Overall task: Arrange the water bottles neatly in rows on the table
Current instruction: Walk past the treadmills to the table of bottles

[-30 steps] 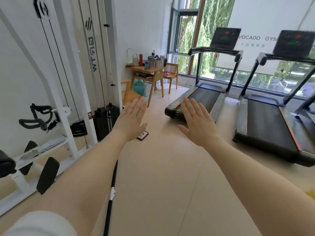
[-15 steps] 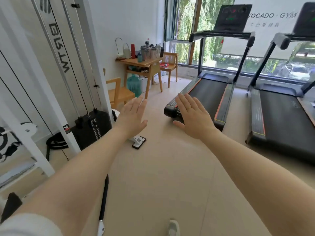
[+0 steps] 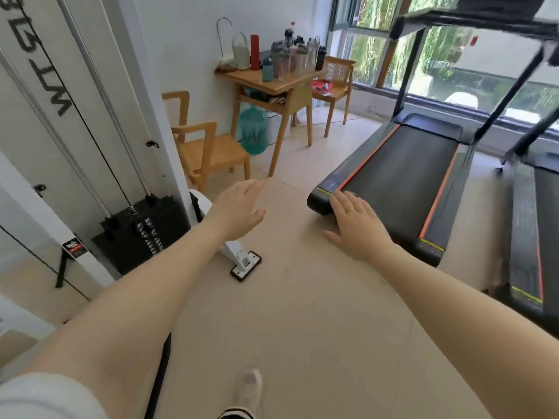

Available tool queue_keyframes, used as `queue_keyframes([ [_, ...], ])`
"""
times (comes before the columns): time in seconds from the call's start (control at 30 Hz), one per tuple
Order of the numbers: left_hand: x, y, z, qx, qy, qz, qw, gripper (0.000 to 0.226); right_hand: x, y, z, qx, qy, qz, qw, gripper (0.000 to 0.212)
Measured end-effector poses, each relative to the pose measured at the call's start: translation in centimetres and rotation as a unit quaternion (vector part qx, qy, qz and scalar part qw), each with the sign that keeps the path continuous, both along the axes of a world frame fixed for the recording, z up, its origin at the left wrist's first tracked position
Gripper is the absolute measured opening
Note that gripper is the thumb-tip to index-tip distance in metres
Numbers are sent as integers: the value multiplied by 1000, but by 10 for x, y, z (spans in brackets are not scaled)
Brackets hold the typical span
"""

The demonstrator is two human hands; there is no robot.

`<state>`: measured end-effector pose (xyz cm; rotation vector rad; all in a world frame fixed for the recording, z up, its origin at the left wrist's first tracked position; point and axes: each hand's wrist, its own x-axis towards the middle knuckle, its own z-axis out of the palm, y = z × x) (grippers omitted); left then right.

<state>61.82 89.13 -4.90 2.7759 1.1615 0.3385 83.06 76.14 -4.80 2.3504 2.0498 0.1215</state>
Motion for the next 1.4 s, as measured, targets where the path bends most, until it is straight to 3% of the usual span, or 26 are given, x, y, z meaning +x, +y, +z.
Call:
queue_keyframes([
  [0.2, 46, 150, -50, -70, 50, 24, 996, 59, 48, 161, -40, -57, -34, 89, 994, 77],
  [0.33, 95, 269, -32, -91, 85, 5, 992, 58, 90, 281, -32, -114, -8, 76, 990, 73],
  [0.53, 201, 425, 14, -71, 26, 3, 997, 50, 172, 425, -3, -87, 62, 40, 993, 69],
  [0.7, 306, 524, -13, -100, 83, -46, 990, 47, 273, 533, -20, -118, 79, 5, 990, 64],
  [0.87, 385, 638, -23, -153, 118, 1, 981, 42, 374, 664, -19, -164, 114, -32, 979, 56],
  [0.97, 425, 716, 7, -117, 94, 36, 988, 42, 424, 749, 8, -138, 125, -23, 982, 50],
  [1.07, 456, 782, 25, -113, 38, 48, 992, 39, 459, 831, 21, -93, 194, -47, 976, 45],
  [1.23, 487, 893, -12, -130, 121, 51, 983, 43, 487, 954, -21, -158, 225, -21, 961, 35],
  [1.4, 518, 1034, -16, -114, 95, 62, 987, 42, 521, 1090, -26, -174, 189, 9, 966, 31],
])
